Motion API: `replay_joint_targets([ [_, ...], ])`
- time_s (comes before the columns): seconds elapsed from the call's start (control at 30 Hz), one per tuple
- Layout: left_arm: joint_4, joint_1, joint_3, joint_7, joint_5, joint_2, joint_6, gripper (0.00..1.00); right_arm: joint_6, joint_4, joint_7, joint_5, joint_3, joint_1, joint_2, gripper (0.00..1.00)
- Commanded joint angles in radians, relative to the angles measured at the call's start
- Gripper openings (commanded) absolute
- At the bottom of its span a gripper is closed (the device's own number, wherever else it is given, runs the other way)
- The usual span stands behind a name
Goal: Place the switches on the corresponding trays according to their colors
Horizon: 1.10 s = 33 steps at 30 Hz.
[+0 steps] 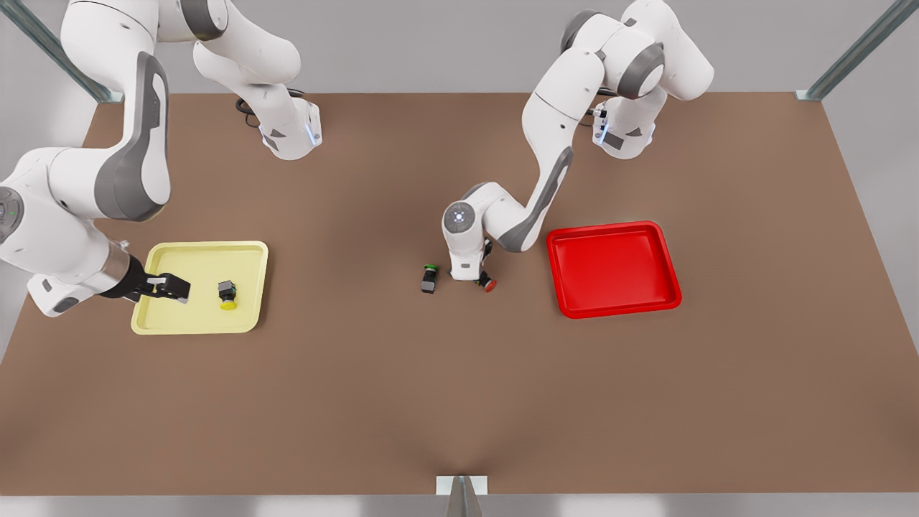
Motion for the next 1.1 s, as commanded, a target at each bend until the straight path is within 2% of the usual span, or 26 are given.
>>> replay_joint_targets([
  [0.0,0.0,0.0,0.0,0.0,0.0,0.0,0.0,0.58,0.0,0.0,0.001,0.0,0.0,0.0,0.0,1.0],
  [0.07,0.0,0.0,0.0,0.002,0.0,0.0,0.0,0.6,0.0,0.0,0.001,0.0,0.0,0.0,0.0,1.0],
  [0.13,0.001,0.0,0.0,0.002,0.0,0.0,0.0,0.55,0.0,0.0,0.001,0.0,0.0,0.0,0.0,1.0],
  [1.07,0.001,0.0,0.0,0.003,0.0,0.003,0.001,0.52,0.0,0.001,0.019,-0.006,0.002,0.0,0.0,1.0],
])
